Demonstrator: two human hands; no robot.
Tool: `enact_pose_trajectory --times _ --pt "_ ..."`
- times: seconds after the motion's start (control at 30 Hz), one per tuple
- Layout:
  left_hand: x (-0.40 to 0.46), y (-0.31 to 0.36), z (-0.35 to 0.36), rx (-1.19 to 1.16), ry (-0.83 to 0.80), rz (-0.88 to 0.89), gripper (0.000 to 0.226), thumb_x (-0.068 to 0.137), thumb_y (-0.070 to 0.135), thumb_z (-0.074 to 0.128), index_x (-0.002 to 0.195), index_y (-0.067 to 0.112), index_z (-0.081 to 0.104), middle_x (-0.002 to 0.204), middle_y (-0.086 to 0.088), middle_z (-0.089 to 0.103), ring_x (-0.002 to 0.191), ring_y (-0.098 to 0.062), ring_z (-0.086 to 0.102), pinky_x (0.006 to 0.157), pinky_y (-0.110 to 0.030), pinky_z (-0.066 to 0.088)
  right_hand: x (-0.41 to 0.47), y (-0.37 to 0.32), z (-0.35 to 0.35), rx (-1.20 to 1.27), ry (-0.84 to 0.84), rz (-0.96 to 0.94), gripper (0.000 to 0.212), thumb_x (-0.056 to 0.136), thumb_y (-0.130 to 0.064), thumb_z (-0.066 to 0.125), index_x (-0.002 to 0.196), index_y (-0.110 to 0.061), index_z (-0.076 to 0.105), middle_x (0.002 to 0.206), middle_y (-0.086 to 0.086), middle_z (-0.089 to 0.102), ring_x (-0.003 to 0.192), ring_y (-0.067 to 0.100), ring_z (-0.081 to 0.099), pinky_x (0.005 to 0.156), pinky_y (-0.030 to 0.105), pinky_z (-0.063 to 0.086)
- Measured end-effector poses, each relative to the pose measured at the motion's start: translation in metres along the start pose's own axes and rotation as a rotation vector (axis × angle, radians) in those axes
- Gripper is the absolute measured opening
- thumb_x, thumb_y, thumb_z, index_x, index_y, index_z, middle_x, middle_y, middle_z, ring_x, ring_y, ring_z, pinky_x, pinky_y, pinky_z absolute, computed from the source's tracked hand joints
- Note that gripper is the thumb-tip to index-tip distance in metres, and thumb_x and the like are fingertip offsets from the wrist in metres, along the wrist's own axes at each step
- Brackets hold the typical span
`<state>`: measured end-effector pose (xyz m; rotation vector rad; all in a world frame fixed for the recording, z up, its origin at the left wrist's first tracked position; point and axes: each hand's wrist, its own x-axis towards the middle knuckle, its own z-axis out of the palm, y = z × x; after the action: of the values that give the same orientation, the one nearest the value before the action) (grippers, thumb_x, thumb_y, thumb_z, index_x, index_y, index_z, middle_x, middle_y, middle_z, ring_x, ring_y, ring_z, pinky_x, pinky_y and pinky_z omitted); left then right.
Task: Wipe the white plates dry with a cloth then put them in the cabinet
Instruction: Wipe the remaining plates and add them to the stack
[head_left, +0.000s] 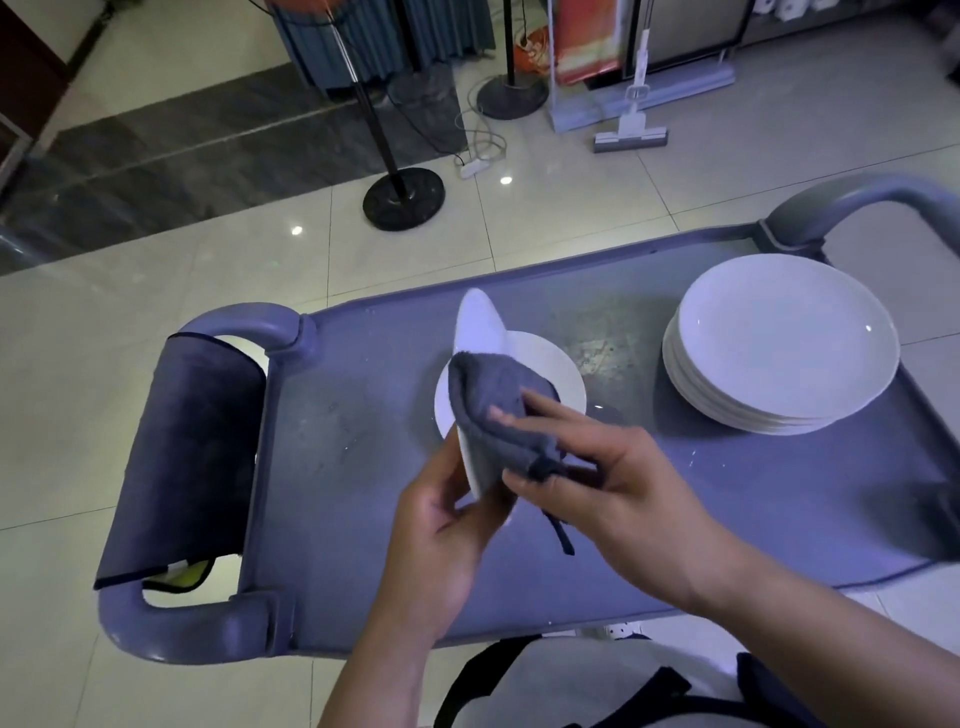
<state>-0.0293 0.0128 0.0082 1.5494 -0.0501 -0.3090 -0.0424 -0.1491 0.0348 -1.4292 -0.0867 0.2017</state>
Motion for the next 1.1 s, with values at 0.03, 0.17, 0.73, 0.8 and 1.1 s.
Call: enact_pose_trajectory --times 0.03,0.17,0.73,0.8,1.1 --pt "0.001 0.001 -0.004 -0.021 -0.009 0.000 0.048 0.076 0.009 0.076 0.110 0.043 0.074 0.111 0.002 0.077 0.104 -0.015 0.071 0.086 -0.031 0.055 -0.004 0.002 0.001 -0.019 -0.050 -0.016 0.042 0.090 0.008 0.065 0.119 -0.023 0.071 0.127 -0.018 0.064 0.122 -0.020 0.048 0.093 0.009 0.045" --pt "-0.003 0.003 -0.017 -0.220 -0.148 -0.015 0.057 0.055 0.002 0.071 0.103 0.032 0.077 0.102 -0.001 0.076 0.096 -0.015 0.072 0.075 -0.023 0.056 -0.023 0.022 -0.005 -0.289 -0.075 -0.063 0.046 0.090 -0.001 0.070 0.125 -0.031 0.071 0.148 -0.016 0.047 0.138 -0.010 0.038 0.105 0.015 0.041" --pt "-0.016 -0.002 -0.008 -0.613 0.240 -0.244 0.028 0.090 0.020 0.063 0.117 0.023 0.073 0.123 -0.004 0.073 0.109 -0.021 0.071 0.074 -0.035 0.062 -0.028 0.070 -0.056 -0.906 -0.331 -0.334 0.066 0.076 0.003 0.067 0.132 -0.031 0.066 0.164 0.000 0.028 0.152 0.015 0.025 0.122 0.034 0.019" --pt "-0.017 -0.004 -0.014 -0.606 0.247 -0.240 0.031 0.087 0.016 0.064 0.116 0.025 0.073 0.123 -0.001 0.074 0.110 -0.019 0.071 0.074 -0.036 0.063 -0.033 0.085 -0.060 -0.879 -0.292 -0.339 0.063 0.079 0.004 0.064 0.132 -0.029 0.066 0.164 0.001 0.028 0.152 0.016 0.025 0.122 0.031 0.021" --pt "-0.023 -0.011 -0.030 -0.627 0.249 -0.211 0.067 0.049 0.042 0.100 0.111 0.029 0.079 0.126 -0.001 0.072 0.115 -0.018 0.070 0.078 -0.037 0.062 -0.021 0.046 -0.042 0.019 0.400 0.187 0.017 0.098 -0.007 0.059 0.101 -0.013 0.075 0.080 0.028 0.061 0.068 0.020 0.056 0.064 0.034 0.044"
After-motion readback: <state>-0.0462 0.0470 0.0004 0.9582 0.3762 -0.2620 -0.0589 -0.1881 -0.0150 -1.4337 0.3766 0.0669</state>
